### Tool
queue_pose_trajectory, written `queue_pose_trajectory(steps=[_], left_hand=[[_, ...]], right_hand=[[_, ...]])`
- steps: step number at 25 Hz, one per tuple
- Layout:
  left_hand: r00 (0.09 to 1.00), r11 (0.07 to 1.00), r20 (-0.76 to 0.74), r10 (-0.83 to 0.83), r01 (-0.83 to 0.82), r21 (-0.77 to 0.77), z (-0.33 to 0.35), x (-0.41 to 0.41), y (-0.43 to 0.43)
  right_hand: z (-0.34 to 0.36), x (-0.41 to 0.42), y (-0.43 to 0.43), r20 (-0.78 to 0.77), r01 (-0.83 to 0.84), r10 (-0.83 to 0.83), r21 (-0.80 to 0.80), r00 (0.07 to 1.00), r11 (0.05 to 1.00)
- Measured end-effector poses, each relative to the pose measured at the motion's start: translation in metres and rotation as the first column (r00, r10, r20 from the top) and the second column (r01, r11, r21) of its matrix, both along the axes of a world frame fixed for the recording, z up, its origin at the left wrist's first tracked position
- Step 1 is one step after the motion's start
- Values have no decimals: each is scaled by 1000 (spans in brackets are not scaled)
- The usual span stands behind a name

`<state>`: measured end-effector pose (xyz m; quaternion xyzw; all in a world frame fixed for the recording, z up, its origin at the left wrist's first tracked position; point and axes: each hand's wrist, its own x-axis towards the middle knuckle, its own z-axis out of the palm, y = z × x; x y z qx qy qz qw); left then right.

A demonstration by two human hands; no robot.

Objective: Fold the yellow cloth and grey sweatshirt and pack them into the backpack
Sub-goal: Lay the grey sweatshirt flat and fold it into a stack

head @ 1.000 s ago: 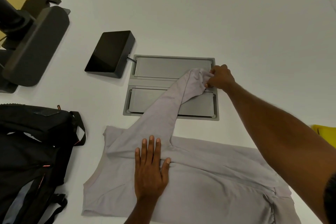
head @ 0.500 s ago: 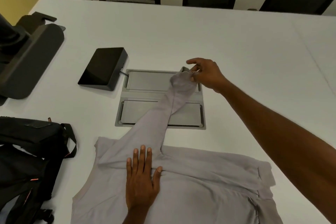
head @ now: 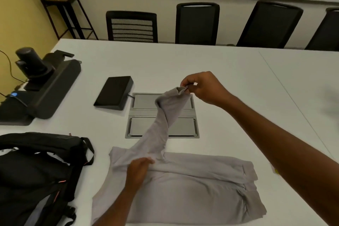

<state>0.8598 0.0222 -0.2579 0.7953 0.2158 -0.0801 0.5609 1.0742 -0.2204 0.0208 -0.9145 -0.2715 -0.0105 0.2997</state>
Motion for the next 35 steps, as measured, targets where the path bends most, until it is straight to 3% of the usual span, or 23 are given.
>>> queue_pose_trajectory(steps=[2, 4, 5, 7, 10, 13, 15, 18, 22, 25, 28, 31, 35], left_hand=[[967, 972, 97, 234, -229, -60, 47, 16, 24], [948, 964, 175, 265, -255, -80, 106, 33, 42], [952, 977, 223, 212, -198, -81, 136, 44, 47], [959, 995, 281, -40, 65, -81, 192, 62, 54], [849, 865, 214, -484, 501, -31, 268, 60, 45], [744, 757, 178, -644, 653, 4, 307, 49, 28], [742, 769, 227, -631, 638, 48, 316, 46, 20], [801, 859, 312, -510, 491, 144, 325, 40, 9], [825, 924, 426, -370, 280, 260, 327, 35, 2], [800, 945, 522, -295, 161, 286, 335, 29, -3], [756, 926, 537, -374, 271, 263, 351, 19, -6], [739, 900, 516, -434, 385, 205, 363, 8, -1], [765, 923, 526, -372, 362, 126, 372, -10, 12]], right_hand=[[14, -28, 9, 53, -42, 42, -5, 998, 999], [25, -59, 19, 150, -94, 105, -75, 983, 993], [30, -74, 24, 189, -116, 137, -120, 972, 986], [40, -99, 32, 234, -150, 193, -190, 953, 970], [61, -125, 40, 246, -159, 210, -210, 946, 965], [88, -139, 47, 89, -141, 155, -141, 984, 980], [101, -146, 48, 38, -154, 161, -153, 986, 976], [114, -156, 47, 87, -150, 167, -183, 982, 972], [119, -169, 47, 111, 87, -81, -50, 990, 995], [111, -182, 49, -11, 265, -264, 52, 964, 963], [109, -194, 51, 74, 177, -174, -34, 982, 984], [122, -204, 58, -21, 63, -64, -17, 998, 998], [138, -222, 66, -76, 45, -51, -81, 996, 996]])
